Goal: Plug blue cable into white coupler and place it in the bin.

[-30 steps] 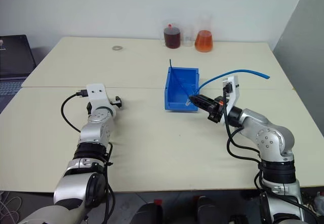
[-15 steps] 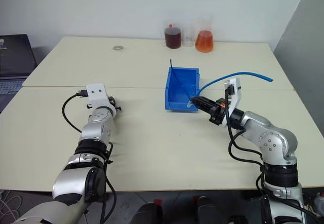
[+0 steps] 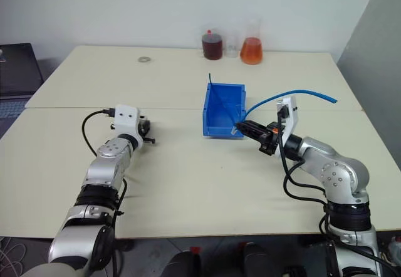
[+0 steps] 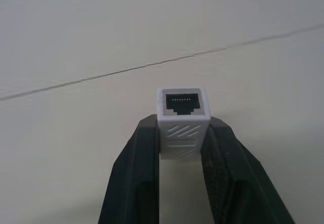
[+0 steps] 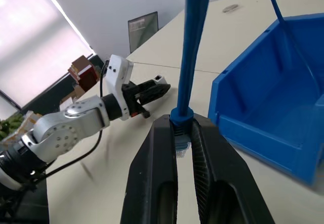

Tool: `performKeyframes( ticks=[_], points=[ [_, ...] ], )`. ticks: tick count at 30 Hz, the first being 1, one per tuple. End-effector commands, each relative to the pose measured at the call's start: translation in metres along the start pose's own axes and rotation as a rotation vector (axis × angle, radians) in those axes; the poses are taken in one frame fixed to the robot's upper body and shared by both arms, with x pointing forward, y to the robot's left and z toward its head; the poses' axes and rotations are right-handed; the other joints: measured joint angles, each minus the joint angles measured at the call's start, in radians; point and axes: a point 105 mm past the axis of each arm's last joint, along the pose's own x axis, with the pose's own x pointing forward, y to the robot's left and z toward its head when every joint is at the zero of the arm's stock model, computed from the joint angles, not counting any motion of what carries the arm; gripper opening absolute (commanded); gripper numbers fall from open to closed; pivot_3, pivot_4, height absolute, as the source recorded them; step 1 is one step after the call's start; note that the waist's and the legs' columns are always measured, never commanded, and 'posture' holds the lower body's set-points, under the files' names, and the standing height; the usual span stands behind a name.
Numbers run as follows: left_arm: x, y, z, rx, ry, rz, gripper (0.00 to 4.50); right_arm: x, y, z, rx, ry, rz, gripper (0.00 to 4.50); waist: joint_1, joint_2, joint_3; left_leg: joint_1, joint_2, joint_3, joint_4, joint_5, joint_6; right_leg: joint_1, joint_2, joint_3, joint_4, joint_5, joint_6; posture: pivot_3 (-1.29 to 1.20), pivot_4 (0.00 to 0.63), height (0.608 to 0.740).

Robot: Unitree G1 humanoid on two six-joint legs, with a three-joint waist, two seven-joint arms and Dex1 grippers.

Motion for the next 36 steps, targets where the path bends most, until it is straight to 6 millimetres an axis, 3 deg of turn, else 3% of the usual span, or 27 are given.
performKeyframes(
  ticks=[1, 5, 11, 14, 20, 36],
  points=[
    [-0.030, -0.057, 0.033, 0.047, -0.099, -0.465, 0.79, 0.006, 0.018, 0.014, -0.116, 0.016, 0.104, 0.16, 0.003, 0.000, 0.000, 0.001, 0.001, -0.001, 0.000, 0.000, 0.000, 0.000, 0.000, -0.001, 0.000, -0.001, -0.001, 0.00, 0.150, 0.740],
    [-0.054, -0.115, 0.032, 0.196, -0.118, -0.870, 0.79, 0.020, 0.031, 0.011, -0.211, 0.070, 0.207, 0.16, 0.009, 0.001, 0.000, 0.001, 0.002, -0.002, 0.001, 0.000, 0.000, 0.001, 0.003, -0.002, 0.000, -0.001, -0.002, 0.00, 0.150, 0.740],
    [-0.030, -0.150, 0.022, 0.271, -0.162, -1.010, 0.79, 0.039, 0.041, -0.017, -0.369, 0.145, 0.291, 0.16, 0.015, 0.002, -0.001, 0.002, 0.001, -0.002, 0.004, 0.000, 0.001, 0.004, 0.003, -0.002, -0.001, -0.002, -0.001, 0.00, 0.150, 0.740],
    [-0.022, -0.154, 0.006, 0.302, -0.141, -1.040, 0.79, 0.042, 0.034, -0.036, -0.384, 0.163, 0.281, 0.16, 0.009, 0.002, -0.001, 0.001, 0.002, -0.002, 0.004, 0.000, 0.001, 0.003, 0.004, -0.002, -0.001, -0.001, -0.001, 0.00, 0.150, 0.740],
    [-0.020, -0.149, 0.000, 0.301, -0.142, -1.061, 0.79, 0.033, 0.024, -0.064, -0.403, 0.230, 0.278, 0.16, 0.008, 0.002, -0.001, 0.002, 0.002, -0.002, 0.004, 0.000, 0.001, 0.003, 0.004, -0.002, 0.000, -0.001, -0.002, 0.00, 0.150, 0.740],
    [-0.031, -0.154, -0.004, 0.262, -0.135, -1.111, 0.79, 0.040, 0.017, -0.095, -0.383, 0.276, 0.299, 0.16, 0.008, 0.003, -0.001, 0.003, 0.002, -0.003, 0.005, 0.000, 0.001, 0.004, 0.005, -0.001, 0.001, -0.001, -0.002, 0.00, 0.150, 0.740]
  ],
)
